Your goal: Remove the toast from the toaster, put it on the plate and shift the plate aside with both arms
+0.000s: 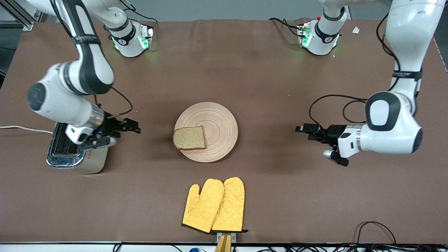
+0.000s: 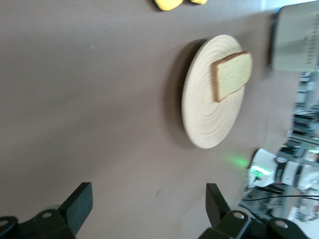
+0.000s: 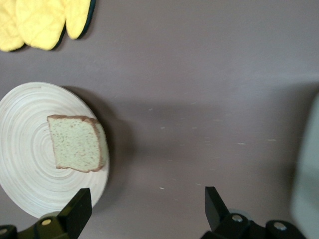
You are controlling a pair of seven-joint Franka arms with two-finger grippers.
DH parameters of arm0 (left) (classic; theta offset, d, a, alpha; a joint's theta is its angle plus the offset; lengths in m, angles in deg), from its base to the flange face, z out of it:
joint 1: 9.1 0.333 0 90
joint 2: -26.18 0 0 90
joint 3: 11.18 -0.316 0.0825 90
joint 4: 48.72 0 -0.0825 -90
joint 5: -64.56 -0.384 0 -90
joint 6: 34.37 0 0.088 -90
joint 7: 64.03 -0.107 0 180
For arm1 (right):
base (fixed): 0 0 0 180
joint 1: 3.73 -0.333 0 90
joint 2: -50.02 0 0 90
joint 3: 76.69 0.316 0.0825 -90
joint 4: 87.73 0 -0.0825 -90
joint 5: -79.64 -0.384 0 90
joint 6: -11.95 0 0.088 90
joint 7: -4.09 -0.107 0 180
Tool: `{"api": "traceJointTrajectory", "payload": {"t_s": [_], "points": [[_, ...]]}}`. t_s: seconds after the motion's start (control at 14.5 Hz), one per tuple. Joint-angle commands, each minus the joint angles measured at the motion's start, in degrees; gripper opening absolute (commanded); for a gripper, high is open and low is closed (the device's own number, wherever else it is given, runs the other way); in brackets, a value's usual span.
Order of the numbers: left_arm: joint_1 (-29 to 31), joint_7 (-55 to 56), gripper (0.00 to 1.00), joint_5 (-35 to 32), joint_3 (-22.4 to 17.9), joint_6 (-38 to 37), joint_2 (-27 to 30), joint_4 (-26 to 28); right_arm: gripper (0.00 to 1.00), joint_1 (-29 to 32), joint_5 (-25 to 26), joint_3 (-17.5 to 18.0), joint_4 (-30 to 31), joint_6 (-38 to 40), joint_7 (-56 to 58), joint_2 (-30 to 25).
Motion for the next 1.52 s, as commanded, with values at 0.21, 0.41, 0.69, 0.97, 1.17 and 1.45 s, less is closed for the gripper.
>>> {"api": "traceJointTrajectory", "payload": {"t_s": [0.21, 0.41, 0.69, 0.97, 1.17, 1.45], "points": [[-0.22, -9.03, 0.94, 12.79, 8.02, 11.04, -10.28, 0.03, 1.0, 0.77, 11.21, -7.0, -2.3, 16.59, -1.66, -12.56], [-3.2, -12.29, 0.88, 17.36, 9.0, 15.98, -14.33, 0.12, 1.0, 3.23, 16.99, -7.62, -7.09, 20.11, 1.4, -14.07], [-6.37, -19.75, 0.8, 25.8, 8.92, 18.89, -18.37, 1.78, 1.0, 4.55, 18.6, -8.15, -14.86, 27.77, 3.97, -12.84], [-8.47, -23.99, 0.68, 30.12, 8.92, 19.16, -20.4, 1.97, 1.0, 5.96, 17.8, -7.97, -16.45, 31.55, 4.14, -12.58], [-9.27, -24.87, 0.59, 31.26, 8.92, 21.53, -21.37, 1.71, 1.0, 10.23, 17.72, -5.62, -16.01, 31.2, 3.0, -12.66], [-10.24, -25.48, 0.41, 32.23, 8.92, 22.5, -21.46, 1.7, 1.0, 25.37, 17.28, 8.53, -14.16, 30.24, 2.91, -12.75]]}}
